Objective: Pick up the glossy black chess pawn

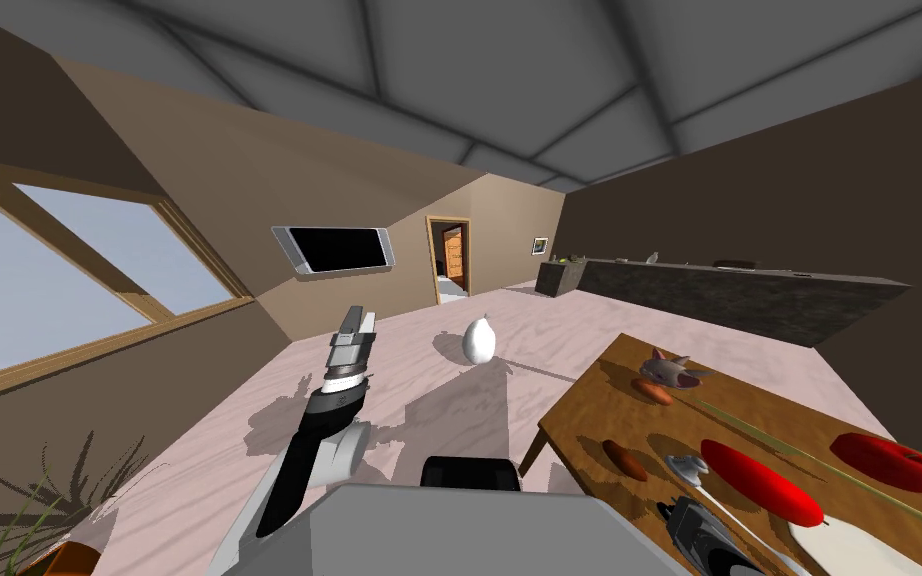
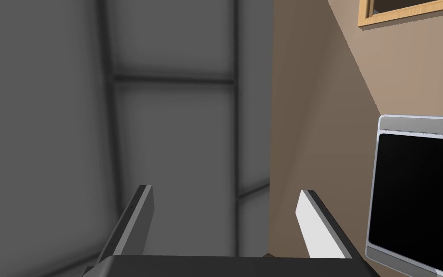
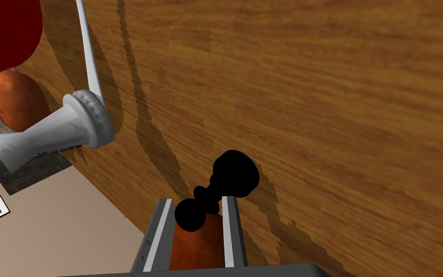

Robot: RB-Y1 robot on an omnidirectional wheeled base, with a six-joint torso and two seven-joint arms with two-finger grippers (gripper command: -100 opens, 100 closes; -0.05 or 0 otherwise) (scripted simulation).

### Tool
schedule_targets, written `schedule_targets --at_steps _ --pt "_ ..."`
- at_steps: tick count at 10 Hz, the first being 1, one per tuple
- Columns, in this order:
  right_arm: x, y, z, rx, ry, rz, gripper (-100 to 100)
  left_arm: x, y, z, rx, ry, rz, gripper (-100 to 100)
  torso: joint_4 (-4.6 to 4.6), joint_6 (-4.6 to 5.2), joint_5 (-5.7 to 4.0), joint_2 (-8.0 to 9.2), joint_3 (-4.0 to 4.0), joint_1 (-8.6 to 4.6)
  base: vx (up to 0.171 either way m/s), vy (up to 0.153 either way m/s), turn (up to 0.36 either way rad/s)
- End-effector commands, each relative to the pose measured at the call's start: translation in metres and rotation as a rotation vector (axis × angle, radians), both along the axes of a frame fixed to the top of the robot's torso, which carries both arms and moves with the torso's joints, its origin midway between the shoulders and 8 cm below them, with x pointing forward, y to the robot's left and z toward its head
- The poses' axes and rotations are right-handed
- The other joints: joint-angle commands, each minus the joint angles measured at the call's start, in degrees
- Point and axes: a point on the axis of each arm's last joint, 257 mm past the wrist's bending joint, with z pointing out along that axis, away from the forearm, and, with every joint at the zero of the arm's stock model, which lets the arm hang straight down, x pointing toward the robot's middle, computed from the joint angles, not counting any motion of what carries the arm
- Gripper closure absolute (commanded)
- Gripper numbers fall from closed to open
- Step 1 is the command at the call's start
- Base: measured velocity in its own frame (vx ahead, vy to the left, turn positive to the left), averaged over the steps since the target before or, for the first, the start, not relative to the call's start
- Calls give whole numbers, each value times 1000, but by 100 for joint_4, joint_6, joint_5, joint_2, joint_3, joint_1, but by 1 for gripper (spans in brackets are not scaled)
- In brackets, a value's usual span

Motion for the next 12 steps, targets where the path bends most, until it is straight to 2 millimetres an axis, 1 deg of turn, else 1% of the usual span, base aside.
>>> schedule_targets --at_steps 1,2,3,4,6,11,12 --pt "0 0 0 0 0 0 100 0 0 0 0 0 0 0 0 0 0 0 0 0 0 0 0" --pt "0 0 0 0 0 0 0 0 0 0 0 0 0 0 0 0 0 -1 0 0 0 0 0" --pt "-1 2 3 -1 -1 23 100 0 0 0 0 0 0 0 0 0 0 -1 -1 0 60 2 -250" --pt "-2 4 5 -2 -2 40 100 0 0 0 0 0 0 0 -5 14 2 -12 -8 1 113 13 -270" --pt "-4 8 9 -2 -2 73 100 0 0 0 0 0 0 0 -6 2 2 -36 -19 8 111 14 -160" --pt "-8 20 18 -2 -2 156 100 0 0 0 0 0 0 0 -7 1 1 -33 -19 6 94 19 -171" --pt "-8 18 17 -3 -1 146 100 0 0 0 0 0 0 0 -8 1 1 -34 -20 6 39 11 -38"
